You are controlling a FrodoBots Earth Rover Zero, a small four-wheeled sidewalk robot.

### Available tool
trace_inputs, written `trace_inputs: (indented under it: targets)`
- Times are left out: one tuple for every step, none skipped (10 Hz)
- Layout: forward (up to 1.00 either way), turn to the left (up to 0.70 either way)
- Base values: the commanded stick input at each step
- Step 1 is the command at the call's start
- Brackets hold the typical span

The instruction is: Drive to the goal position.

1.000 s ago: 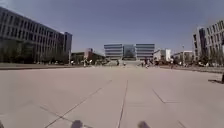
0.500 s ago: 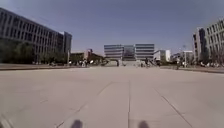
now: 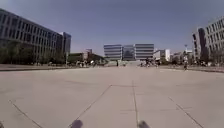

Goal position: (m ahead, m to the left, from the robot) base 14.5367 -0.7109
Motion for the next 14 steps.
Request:
trace_inputs:
  targets:
    - [1.00, 0.00]
    - [1.00, 0.00]
    - [1.00, 0.00]
    - [1.00, 0.00]
    - [1.00, 0.00]
    - [1.00, 0.00]
    - [1.00, 0.00]
    - [1.00, -0.07]
    - [1.00, -0.27]
    - [1.00, -0.33]
    - [1.00, -0.11]
    - [1.00, 0.00]
    - [1.00, 0.00]
    - [1.00, 0.00]
